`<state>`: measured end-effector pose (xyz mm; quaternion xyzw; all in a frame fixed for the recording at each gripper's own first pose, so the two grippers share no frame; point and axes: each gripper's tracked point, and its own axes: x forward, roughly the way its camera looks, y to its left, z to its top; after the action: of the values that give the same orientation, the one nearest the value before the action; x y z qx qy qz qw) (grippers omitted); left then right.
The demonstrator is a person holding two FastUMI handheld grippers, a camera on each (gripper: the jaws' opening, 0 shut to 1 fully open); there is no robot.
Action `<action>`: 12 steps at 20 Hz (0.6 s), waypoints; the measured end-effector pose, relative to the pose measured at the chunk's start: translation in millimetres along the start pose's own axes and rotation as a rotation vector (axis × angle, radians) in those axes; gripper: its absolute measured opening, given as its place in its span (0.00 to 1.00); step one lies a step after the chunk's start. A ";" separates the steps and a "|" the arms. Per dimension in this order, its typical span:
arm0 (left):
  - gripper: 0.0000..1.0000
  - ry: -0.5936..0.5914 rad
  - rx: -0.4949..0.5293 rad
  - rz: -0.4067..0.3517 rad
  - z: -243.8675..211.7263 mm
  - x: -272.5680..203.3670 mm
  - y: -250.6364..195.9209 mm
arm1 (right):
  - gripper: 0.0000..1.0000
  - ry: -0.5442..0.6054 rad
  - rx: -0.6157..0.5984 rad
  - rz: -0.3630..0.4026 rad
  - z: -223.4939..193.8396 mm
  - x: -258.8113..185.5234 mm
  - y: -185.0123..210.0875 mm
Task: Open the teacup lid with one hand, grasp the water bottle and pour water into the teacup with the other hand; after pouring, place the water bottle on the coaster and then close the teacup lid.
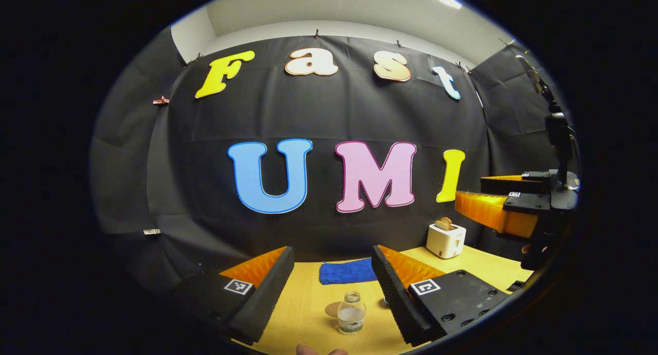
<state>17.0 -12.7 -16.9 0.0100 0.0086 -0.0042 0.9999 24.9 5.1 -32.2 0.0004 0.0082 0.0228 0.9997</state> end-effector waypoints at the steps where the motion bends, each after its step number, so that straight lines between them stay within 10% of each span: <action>1: 0.96 0.005 0.001 -0.001 -6.1 2.4 -0.8 | 0.98 0.011 0.005 0.006 -10.5 2.0 1.4; 12: 0.95 0.049 0.023 -0.014 -124.6 35.7 -8.7 | 0.98 0.093 0.002 0.040 -163.1 45.9 10.7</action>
<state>50.5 -19.2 -142.2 0.0217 0.0331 -0.0112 0.9992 67.6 17.9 -196.0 0.0006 0.0548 0.0427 0.9976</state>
